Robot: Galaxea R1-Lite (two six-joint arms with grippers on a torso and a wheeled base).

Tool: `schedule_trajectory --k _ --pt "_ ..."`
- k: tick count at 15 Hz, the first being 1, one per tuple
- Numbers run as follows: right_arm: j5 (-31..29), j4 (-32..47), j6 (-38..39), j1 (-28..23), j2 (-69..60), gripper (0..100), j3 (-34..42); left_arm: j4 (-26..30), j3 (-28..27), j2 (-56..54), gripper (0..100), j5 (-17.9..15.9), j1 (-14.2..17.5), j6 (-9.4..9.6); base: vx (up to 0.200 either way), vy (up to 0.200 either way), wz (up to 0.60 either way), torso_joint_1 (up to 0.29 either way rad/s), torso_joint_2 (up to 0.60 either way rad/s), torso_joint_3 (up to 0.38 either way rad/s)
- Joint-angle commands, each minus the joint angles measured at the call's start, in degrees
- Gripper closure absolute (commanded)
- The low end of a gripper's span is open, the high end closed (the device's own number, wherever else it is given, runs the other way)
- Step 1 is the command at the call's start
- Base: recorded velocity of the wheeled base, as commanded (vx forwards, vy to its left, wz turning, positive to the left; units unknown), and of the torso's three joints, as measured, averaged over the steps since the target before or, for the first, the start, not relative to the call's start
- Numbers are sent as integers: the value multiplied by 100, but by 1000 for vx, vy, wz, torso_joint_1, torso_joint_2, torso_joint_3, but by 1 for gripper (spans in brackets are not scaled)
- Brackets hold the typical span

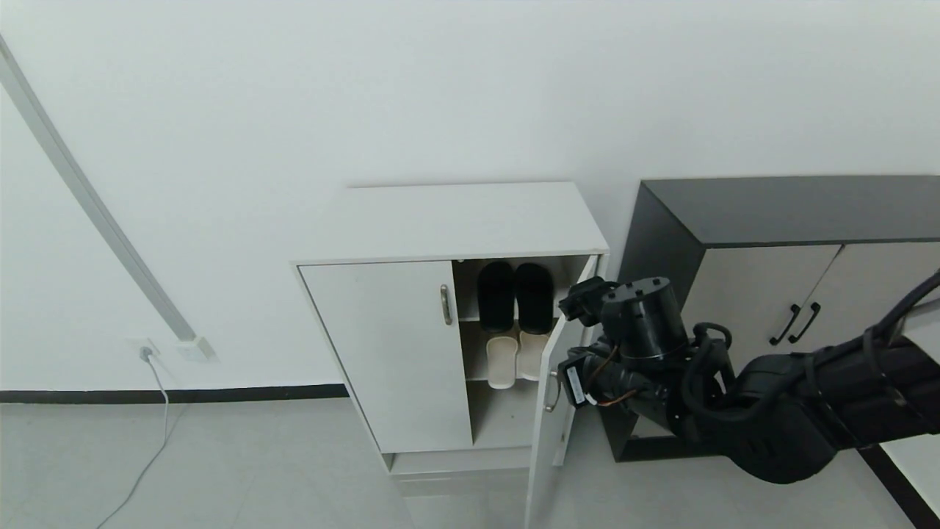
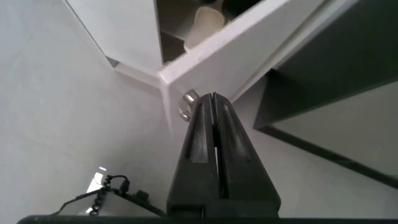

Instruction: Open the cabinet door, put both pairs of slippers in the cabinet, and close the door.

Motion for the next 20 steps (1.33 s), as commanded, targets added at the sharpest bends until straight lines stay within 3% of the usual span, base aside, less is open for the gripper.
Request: schedule_trajectory --k 1,5,9,15,20 --pt "4 -6 13 -31 337 100 -83 -2 1 -1 100 2 6 -1 0 0 0 0 0 0" --pt "39 -129 57 -67 1207 100 -953 6 1 -1 100 11 6 -1 0 0 0 0 0 0" --pt "188 -999 180 -67 1744 100 -1454 -2 1 -1 100 11 6 -1 0 0 0 0 0 0" --pt "338 -1632 180 -58 1656 100 -1111 -2 1 -1 100 11 6 -1 0 0 0 0 0 0" --pt "1498 -2493 180 -49 1190 100 67 -2 1 -1 100 11 6 -1 0 0 0 0 0 0"
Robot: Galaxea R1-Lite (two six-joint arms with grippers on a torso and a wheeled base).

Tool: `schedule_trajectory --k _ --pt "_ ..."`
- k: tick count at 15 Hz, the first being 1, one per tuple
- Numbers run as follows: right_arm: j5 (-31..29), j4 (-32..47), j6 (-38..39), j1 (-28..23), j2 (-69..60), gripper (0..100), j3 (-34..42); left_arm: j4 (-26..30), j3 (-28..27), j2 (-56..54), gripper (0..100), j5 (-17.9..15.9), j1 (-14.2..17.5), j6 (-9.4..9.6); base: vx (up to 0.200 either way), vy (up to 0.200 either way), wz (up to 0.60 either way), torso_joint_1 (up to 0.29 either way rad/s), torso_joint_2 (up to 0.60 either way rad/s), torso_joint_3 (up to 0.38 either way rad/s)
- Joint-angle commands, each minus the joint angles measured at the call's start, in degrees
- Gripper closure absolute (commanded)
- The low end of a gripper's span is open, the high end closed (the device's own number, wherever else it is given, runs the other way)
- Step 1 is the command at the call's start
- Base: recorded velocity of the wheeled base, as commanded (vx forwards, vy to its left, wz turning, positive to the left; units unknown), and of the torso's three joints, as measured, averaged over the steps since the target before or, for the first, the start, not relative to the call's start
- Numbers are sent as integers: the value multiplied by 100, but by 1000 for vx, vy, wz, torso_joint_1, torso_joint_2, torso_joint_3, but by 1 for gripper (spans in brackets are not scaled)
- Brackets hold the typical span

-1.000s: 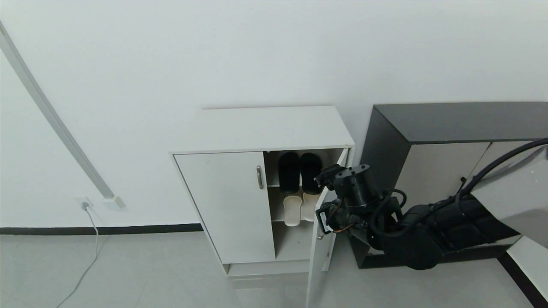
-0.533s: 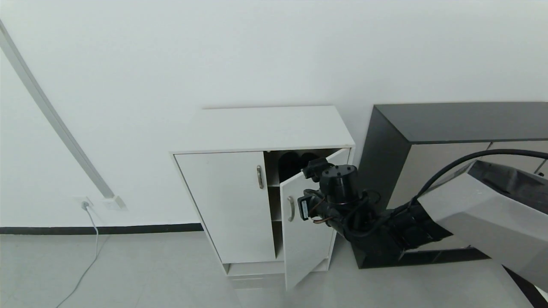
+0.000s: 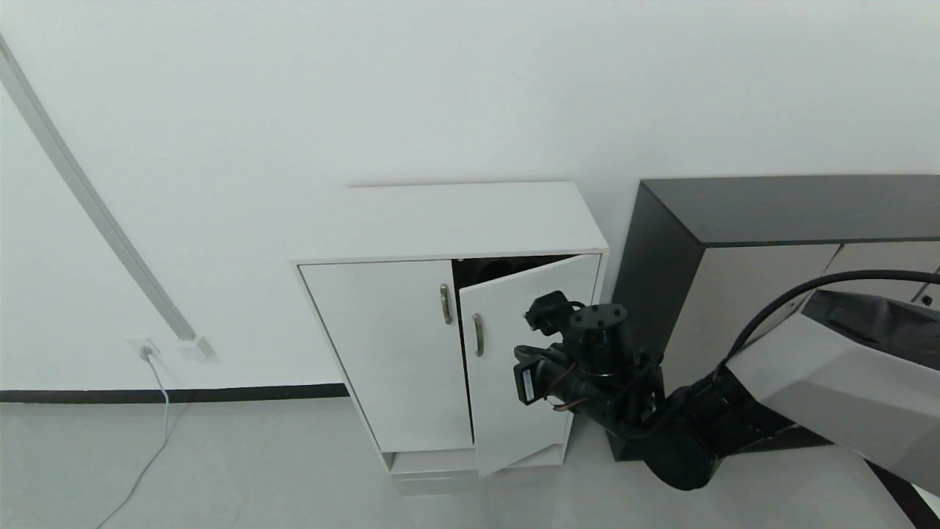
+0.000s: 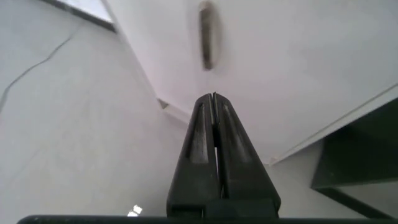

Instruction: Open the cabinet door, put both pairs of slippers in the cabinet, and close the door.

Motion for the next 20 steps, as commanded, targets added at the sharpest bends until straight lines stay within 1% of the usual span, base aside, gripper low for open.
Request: schedule_trajectory --k 1,3,5,10,15,20 --pt "365 -334 -1 0 -354 100 642 9 1 -1 100 1 1 -1 0 0 0 0 0 0" --pt "436 -659 -1 35 -442 100 1020 9 1 -1 100 1 1 7 200 0 0 2 5 2" --pt "436 -800 -1 88 -538 100 1318 9 1 -1 100 1 1 7 200 0 0 -5 -5 7" --pt "436 -879 -1 193 -521 100 1424 0 1 -1 100 1 1 7 200 0 0 6 4 1" --pt "436 -870 -10 140 -345 100 1195 0 1 -1 100 1 -7 -1 0 0 0 0 0 0" --pt "436 -835 -10 -53 33 100 598 0 1 -1 100 1 1 -1 0 0 0 0 0 0"
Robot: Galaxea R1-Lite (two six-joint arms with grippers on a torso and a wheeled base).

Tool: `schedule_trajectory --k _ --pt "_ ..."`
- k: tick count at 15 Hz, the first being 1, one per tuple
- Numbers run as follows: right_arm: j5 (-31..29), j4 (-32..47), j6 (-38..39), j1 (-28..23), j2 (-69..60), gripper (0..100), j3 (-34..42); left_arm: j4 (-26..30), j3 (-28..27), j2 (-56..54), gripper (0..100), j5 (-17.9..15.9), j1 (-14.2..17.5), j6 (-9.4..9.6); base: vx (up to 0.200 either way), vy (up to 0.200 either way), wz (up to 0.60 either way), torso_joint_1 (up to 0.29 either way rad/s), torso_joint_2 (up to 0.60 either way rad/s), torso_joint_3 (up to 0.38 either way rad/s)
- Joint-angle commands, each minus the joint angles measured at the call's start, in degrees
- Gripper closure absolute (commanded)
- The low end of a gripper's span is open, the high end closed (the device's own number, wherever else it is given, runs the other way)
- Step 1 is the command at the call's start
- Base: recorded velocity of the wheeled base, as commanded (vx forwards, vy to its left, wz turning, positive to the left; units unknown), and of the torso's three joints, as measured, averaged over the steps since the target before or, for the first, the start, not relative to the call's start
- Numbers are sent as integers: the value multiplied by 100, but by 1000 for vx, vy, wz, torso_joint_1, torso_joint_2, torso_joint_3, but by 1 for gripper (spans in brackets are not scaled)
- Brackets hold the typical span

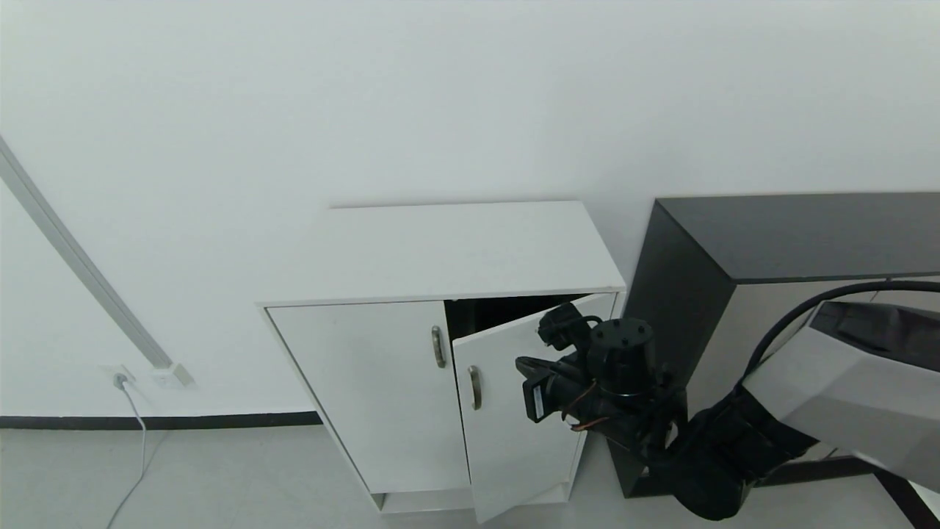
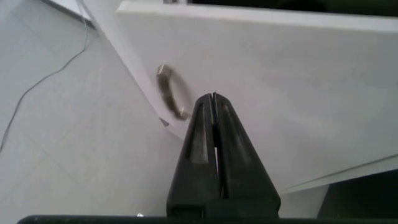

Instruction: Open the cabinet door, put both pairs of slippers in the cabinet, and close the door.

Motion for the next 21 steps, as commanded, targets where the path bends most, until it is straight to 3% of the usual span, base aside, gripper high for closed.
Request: schedule_trajectory --k 1,21 --pt "0 5 -10 -91 264 100 -262 0 10 -1 100 4 1 -4 0 0 0 0 0 0" --pt "-8 304 -10 -548 1151 100 -1589 0 1 -1 100 4 1 -4 0 0 0 0 0 0"
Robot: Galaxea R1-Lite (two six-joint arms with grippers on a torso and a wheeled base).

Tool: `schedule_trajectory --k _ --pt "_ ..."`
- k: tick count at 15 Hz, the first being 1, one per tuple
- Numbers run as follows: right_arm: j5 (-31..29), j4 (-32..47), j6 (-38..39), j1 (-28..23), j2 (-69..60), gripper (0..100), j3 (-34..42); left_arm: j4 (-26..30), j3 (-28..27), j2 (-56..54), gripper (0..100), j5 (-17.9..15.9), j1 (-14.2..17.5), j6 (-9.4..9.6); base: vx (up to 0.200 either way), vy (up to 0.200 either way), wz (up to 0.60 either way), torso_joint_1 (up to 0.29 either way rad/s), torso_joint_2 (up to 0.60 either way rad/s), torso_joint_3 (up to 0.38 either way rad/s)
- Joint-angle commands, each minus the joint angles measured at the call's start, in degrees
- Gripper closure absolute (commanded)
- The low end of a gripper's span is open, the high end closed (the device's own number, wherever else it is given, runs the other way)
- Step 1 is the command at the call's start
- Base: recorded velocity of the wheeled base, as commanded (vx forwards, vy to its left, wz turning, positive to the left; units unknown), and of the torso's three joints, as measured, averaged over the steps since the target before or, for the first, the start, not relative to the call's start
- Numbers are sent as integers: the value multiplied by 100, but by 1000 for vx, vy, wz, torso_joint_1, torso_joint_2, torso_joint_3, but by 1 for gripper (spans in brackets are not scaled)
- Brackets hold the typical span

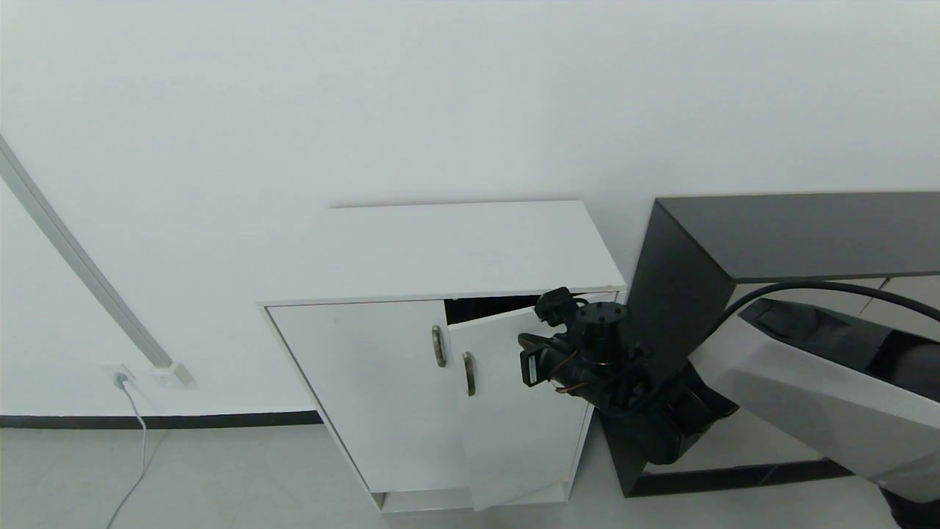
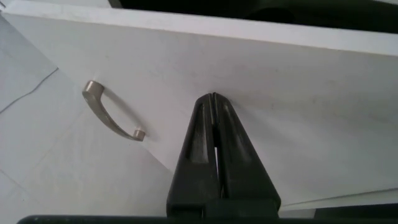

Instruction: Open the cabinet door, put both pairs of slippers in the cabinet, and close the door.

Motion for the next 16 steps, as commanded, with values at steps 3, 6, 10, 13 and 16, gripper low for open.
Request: schedule_trajectory --k 3,6,10,13,16 --pt "-1 0 -3 -172 338 100 -288 0 1 -1 100 4 1 -1 0 0 0 0 0 0" --pt "-1 0 6 -260 418 100 -349 0 1 -1 100 4 1 -1 0 0 0 0 0 0" --pt "-1 18 6 -286 488 100 -428 0 1 -1 100 4 1 -1 0 0 0 0 0 0" --pt "-1 79 6 -295 505 100 -455 0 1 -1 100 4 1 -1 0 0 0 0 0 0" --pt "-1 149 6 -304 549 100 -569 0 1 -1 100 4 -7 -1 0 0 0 0 0 0"
